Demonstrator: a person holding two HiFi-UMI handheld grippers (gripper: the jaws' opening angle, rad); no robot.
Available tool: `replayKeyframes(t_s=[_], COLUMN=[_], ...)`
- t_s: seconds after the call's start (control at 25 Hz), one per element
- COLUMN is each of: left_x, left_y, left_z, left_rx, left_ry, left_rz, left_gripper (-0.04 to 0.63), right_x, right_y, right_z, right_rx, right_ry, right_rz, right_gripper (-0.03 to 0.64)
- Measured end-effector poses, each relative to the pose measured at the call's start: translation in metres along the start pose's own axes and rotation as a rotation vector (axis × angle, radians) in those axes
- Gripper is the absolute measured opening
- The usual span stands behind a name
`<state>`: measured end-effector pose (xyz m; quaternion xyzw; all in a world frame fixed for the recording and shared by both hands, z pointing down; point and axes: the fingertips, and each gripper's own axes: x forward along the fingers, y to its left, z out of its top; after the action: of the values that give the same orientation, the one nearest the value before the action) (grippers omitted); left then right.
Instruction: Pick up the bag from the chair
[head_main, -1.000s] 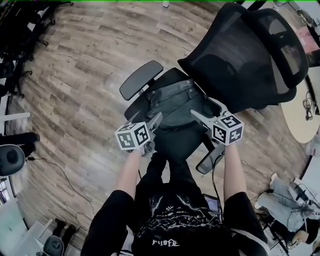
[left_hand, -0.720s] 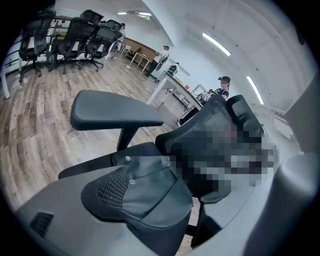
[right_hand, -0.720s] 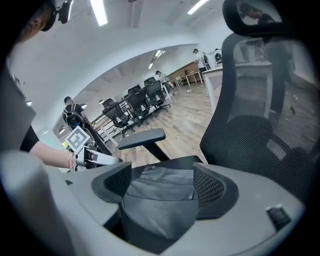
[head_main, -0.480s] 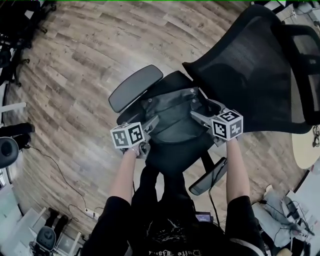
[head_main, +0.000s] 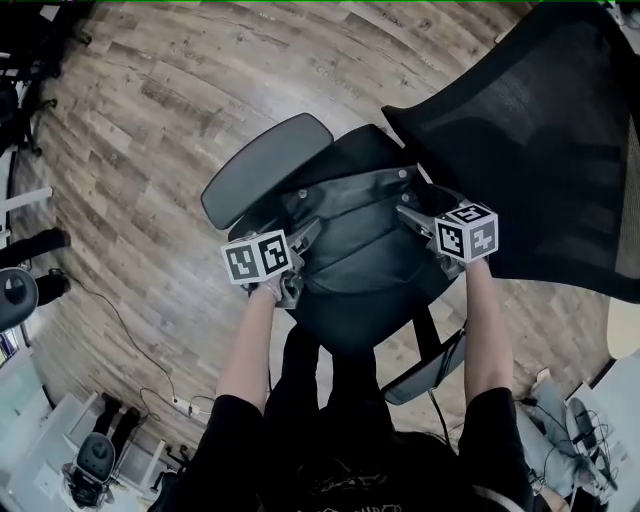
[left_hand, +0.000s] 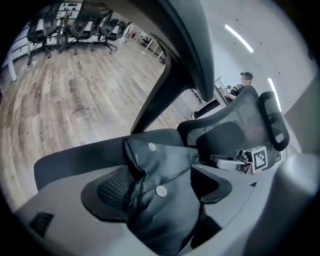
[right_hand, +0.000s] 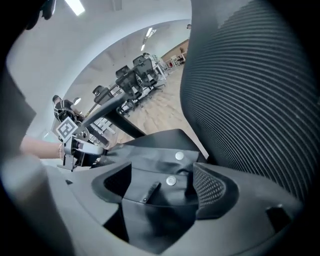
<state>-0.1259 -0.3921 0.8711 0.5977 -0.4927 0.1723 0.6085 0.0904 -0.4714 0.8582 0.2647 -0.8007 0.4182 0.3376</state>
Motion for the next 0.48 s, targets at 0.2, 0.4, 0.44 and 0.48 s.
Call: replayKeyframes(t_s=[0.2, 0.4, 0.44, 0.48], left_x=[0.009, 0.018, 0.02, 0.022], left_y=[0.005, 0.022, 0.023, 0.022], left_z=[0.0, -0.013, -0.015, -0.016], left_rx=[-0.034, 0.086, 0.11, 0.123], left_ry=[0.108, 0.186, 0.202, 0.206], left_rz=[-0.039, 0.053, 0.056, 0.054], left_gripper=[0.403, 0.403, 0.403, 0.403], right_x=[0.022, 0.033, 0.036, 0.04], right_y=[-0.016, -0.03, -0.033, -0.035], right_z=[-0.011, -0.016, -0.018, -0.021], right_rx=[-0.031, -0.029, -0.028, -0.033], right_ry=[0.076, 0.122, 0.135, 0.152], right_rz=[-0.014, -0.011, -0.006, 0.002], right_gripper=[0.385, 0.385, 0.385, 0.385])
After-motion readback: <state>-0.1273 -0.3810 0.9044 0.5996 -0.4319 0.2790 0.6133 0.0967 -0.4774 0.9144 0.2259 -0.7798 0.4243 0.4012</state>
